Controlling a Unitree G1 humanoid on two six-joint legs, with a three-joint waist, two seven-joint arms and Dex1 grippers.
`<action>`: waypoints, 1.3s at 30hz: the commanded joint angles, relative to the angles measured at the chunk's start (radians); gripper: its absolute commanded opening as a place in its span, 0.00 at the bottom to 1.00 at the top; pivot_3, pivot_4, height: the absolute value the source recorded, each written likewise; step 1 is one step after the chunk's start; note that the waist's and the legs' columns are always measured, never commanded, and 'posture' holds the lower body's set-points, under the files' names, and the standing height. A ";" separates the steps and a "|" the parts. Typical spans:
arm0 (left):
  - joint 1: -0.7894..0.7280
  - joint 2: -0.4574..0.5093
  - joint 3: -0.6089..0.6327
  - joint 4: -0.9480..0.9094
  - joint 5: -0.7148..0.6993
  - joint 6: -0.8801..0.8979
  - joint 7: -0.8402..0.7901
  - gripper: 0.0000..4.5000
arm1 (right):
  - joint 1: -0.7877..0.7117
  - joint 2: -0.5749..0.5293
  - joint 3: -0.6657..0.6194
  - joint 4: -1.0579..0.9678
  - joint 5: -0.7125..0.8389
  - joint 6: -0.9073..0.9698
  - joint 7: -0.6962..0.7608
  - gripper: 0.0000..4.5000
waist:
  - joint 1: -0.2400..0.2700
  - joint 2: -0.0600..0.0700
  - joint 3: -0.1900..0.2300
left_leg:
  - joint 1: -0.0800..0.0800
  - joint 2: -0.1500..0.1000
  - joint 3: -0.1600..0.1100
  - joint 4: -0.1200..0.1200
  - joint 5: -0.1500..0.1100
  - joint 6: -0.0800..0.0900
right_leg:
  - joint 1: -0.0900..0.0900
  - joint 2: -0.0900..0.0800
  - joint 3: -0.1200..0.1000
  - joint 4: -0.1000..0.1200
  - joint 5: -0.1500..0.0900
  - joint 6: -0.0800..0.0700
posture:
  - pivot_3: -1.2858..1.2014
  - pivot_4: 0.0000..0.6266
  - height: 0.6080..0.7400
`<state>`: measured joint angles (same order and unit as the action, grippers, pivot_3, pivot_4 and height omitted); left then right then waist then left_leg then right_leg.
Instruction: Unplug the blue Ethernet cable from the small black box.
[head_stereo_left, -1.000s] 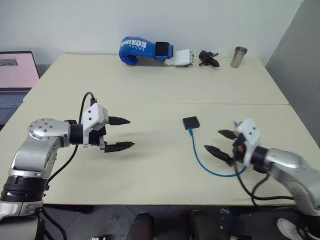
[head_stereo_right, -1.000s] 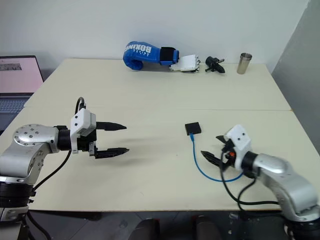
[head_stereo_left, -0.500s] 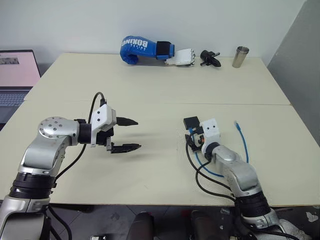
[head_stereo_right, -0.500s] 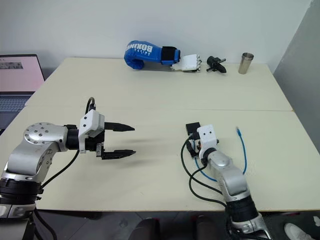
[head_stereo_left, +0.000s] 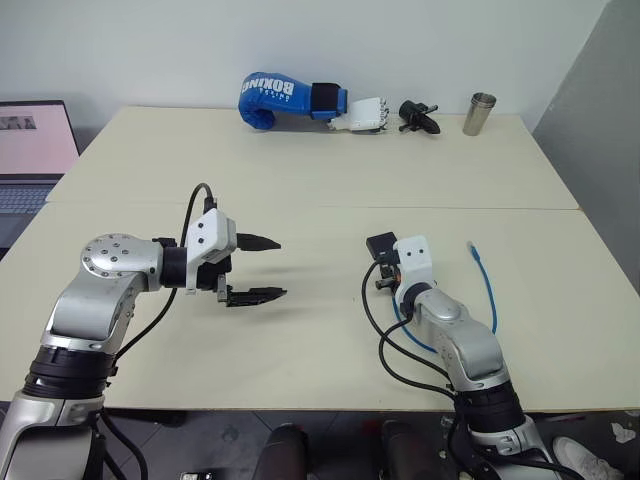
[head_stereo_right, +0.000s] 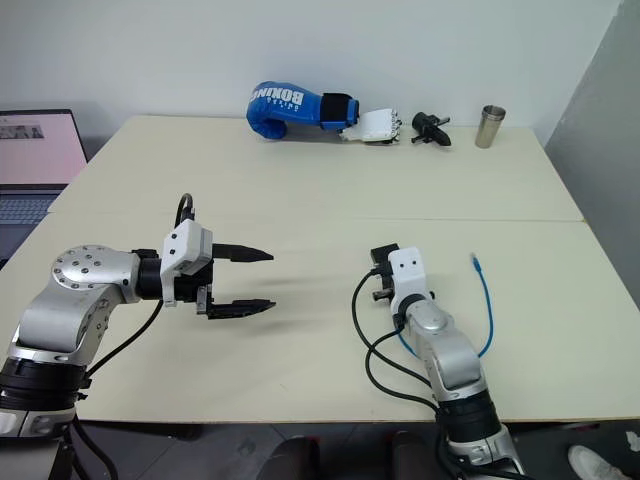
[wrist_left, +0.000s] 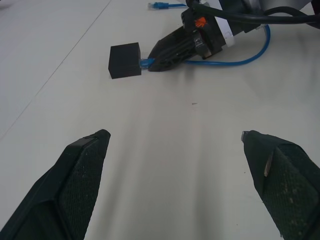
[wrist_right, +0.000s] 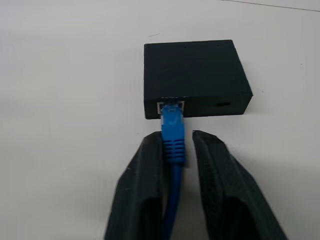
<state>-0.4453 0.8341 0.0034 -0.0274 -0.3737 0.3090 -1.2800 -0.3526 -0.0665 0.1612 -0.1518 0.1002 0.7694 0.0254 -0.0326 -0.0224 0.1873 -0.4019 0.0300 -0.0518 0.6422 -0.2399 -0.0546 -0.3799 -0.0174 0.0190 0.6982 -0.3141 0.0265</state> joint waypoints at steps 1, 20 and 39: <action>-0.042 -0.040 0.029 0.020 -0.036 0.056 0.057 1.00 | 0.013 -0.030 0.003 -0.066 0.022 -0.118 0.103 0.03 | 0.002 0.000 0.000 | 0.000 0.000 0.000 0.000 0.000 0.000 | 0.000 0.000 0.000 0.000 0.000 0.000 | 0.52 0.24 1.00; -0.167 -0.144 0.081 0.000 -0.486 0.710 0.104 1.00 | -0.249 -0.597 0.213 0.148 -0.254 -1.285 0.719 0.03 | -0.016 0.001 0.001 | 0.001 0.000 -0.001 0.002 0.000 0.000 | 0.002 0.001 -0.001 0.000 0.000 0.000 | 0.52 0.24 1.00; -0.192 -0.176 0.010 0.060 -0.428 0.670 0.068 0.48 | -0.287 -0.523 0.171 0.152 -0.205 -1.230 0.786 0.03 | 0.000 0.001 0.001 | 0.001 -0.001 -0.001 0.003 0.000 0.000 | 0.004 -0.001 -0.001 0.000 0.000 0.000 | 0.52 0.24 1.00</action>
<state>-0.6051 0.6689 0.0052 0.0270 -0.7996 0.9932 -1.2090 -0.6217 -0.5900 0.3712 0.0208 -0.1239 -0.4640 0.8069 -0.0323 -0.0209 0.1887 -0.4005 0.0291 -0.0529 0.6452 -0.2397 -0.0550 -0.3764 -0.0188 0.0180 0.6980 -0.3140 0.0265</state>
